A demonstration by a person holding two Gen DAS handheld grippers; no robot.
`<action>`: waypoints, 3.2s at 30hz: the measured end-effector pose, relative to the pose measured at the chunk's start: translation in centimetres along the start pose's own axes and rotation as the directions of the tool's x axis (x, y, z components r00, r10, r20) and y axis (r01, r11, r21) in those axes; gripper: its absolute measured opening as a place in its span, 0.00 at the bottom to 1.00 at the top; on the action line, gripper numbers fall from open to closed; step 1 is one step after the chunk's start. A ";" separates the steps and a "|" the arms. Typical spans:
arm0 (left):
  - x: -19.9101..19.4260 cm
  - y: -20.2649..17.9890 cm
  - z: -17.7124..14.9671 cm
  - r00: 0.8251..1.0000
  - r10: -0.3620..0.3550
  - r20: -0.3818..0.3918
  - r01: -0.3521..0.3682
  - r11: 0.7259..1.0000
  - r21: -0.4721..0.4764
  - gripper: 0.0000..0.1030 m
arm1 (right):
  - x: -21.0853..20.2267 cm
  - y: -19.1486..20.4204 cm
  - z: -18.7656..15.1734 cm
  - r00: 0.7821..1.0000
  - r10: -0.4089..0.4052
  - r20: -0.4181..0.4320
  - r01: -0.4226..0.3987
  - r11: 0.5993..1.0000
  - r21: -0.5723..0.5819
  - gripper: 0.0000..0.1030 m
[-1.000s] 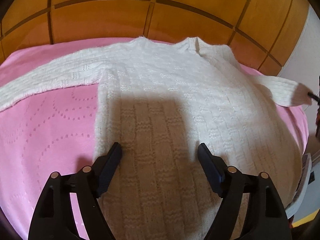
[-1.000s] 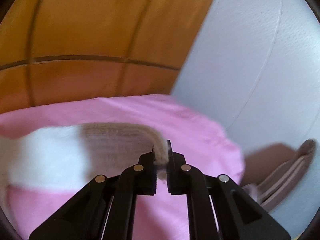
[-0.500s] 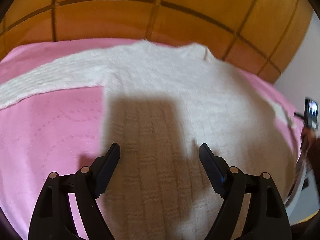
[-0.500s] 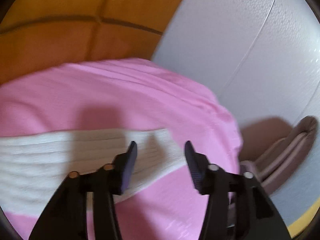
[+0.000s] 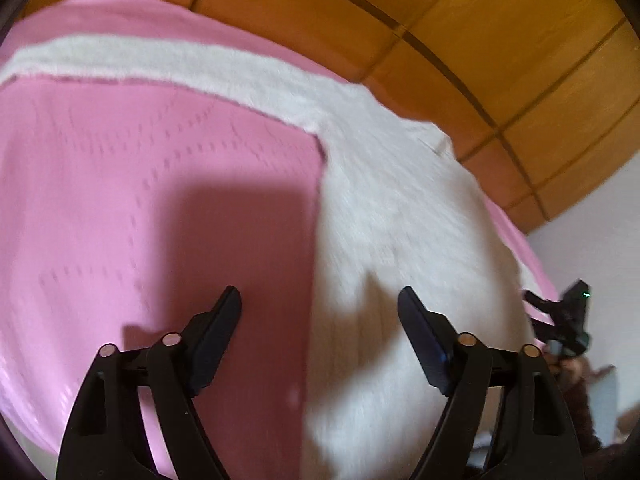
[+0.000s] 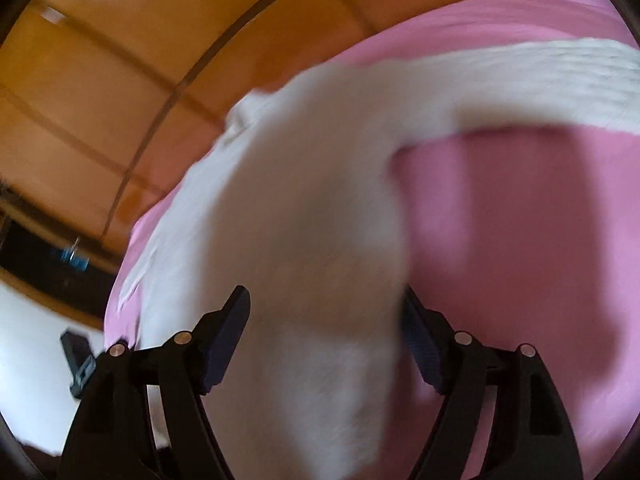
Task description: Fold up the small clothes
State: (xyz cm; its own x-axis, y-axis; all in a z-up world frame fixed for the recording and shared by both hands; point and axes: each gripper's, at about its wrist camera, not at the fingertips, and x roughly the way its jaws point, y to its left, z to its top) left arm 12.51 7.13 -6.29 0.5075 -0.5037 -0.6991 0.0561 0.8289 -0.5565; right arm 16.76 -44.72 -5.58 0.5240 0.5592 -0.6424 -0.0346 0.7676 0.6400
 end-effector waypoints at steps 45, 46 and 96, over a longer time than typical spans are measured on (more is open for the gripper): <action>-1.0 -6.3 2.6 0.995 0.026 0.091 -0.045 0.976 0.215 0.66 | -10.4 -9.0 -3.1 0.924 -0.312 0.223 0.220 0.908 0.358 0.42; -0.5 -6.6 2.6 0.996 0.035 0.087 -0.053 0.976 0.212 0.67 | -11.1 -11.2 -2.0 0.903 -0.351 0.248 0.224 0.877 0.426 0.42; 4.7 -6.3 5.2 0.993 0.104 0.049 -0.112 0.975 0.192 0.73 | 15.8 15.2 9.2 0.968 -0.216 0.127 0.242 0.940 -0.241 0.16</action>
State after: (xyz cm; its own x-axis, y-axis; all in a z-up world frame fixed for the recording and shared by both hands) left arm 18.99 0.83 -3.73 0.5520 -0.4020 -0.7306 0.1629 0.9112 -0.3784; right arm 32.39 -27.09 -2.15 0.6231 0.3354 -0.7066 -0.1112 0.9322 0.3444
